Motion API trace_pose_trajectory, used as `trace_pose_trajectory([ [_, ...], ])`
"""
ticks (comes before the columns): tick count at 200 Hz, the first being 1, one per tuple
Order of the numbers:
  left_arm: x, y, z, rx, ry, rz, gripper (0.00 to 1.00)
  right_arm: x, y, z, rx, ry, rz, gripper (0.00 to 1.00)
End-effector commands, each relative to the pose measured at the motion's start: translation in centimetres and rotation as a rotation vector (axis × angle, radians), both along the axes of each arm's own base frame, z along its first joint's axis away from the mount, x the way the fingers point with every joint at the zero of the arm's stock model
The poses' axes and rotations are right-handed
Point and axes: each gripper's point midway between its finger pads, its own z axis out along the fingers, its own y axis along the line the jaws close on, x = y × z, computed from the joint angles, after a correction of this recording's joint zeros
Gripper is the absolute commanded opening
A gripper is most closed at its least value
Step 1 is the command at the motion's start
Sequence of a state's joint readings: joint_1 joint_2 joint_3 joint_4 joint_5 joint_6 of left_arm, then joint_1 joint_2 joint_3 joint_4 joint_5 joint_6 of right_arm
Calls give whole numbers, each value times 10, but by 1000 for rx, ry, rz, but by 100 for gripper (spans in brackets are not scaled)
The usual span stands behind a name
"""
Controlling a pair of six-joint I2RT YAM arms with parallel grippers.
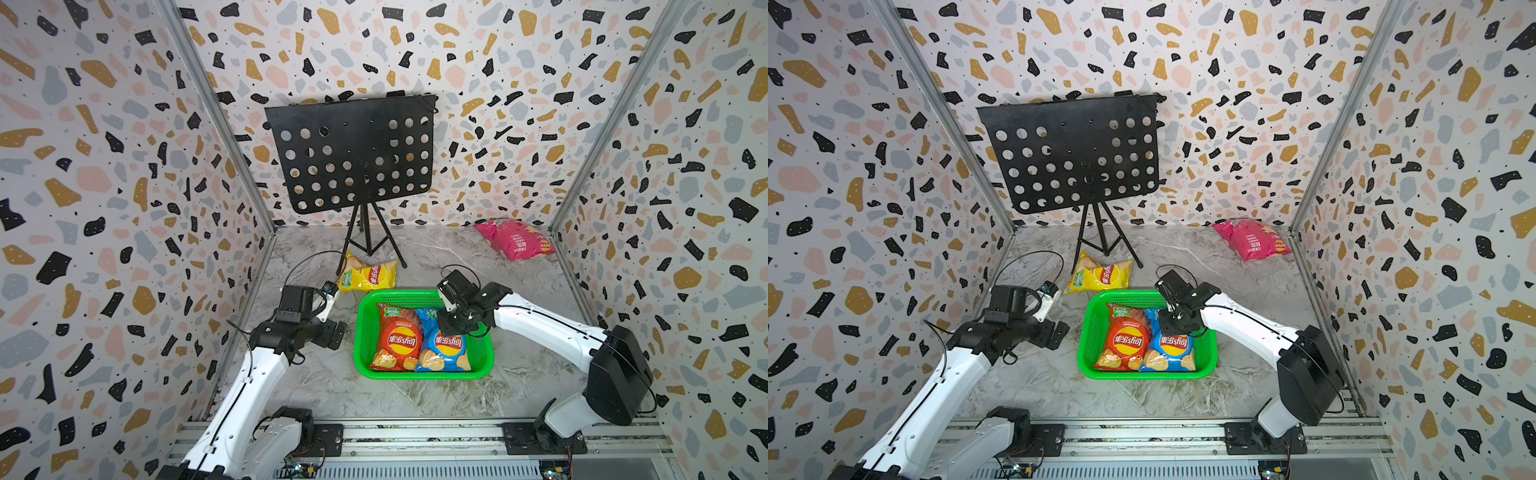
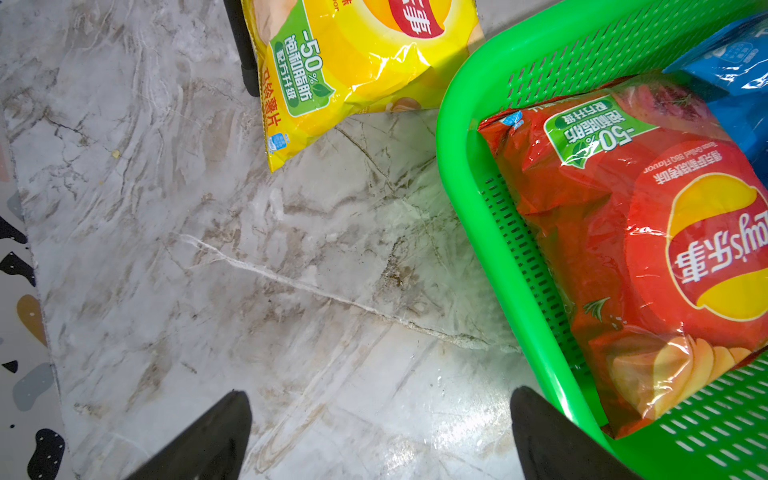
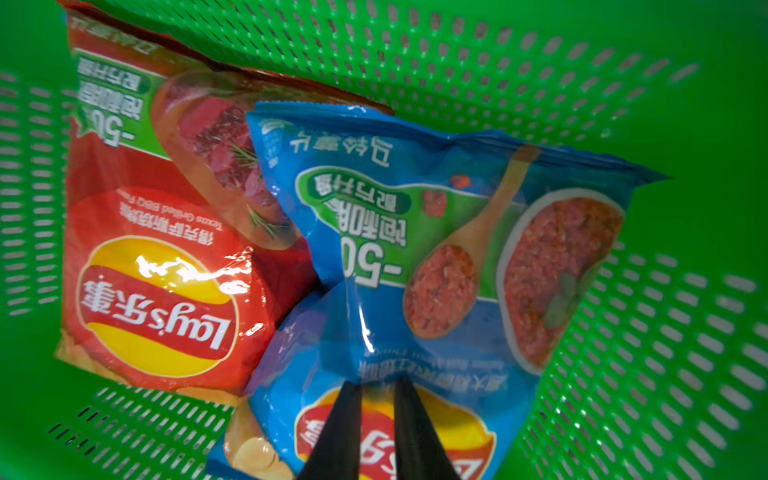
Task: Put the potato chips into the basket
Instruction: Place the potato chip in the basket.
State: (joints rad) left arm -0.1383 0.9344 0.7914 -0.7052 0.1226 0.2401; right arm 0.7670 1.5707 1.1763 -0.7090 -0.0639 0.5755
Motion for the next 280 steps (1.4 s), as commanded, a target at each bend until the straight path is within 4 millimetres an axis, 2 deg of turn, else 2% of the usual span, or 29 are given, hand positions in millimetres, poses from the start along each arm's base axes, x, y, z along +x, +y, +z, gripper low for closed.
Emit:
trace_pose_trajectory([
  [1,0,-1,-3,-6,-3,-8,100,1,3,-20,-14,20,10,22],
  [24,0,-1,-3,-7,-2,-7,100,-5,-1,-36,-40,60,10,27],
  [45,0,-1,0,-10,-9,-11,100,-7,-10,-28,-64,39,9,37],
  [86,8,-1,11,15,-53,-40,100,-3,-16,28,-45,-67,39,49],
  [113,32,10,22,77,-85,15,100,1,-15,66,-1,-140,47,50],
  [126,46,13,22,96,-84,31,100,2,-14,77,23,-164,45,51],
  [150,78,27,16,66,-55,126,97,2,-10,69,44,-152,38,51],
  [184,109,27,13,-118,-33,187,97,-5,-5,56,85,-108,27,51],
  [230,131,17,-9,-199,-32,178,98,-7,-9,62,91,-134,31,50],
  [280,158,15,-31,-214,13,175,87,-7,-7,63,99,-133,43,50],
])
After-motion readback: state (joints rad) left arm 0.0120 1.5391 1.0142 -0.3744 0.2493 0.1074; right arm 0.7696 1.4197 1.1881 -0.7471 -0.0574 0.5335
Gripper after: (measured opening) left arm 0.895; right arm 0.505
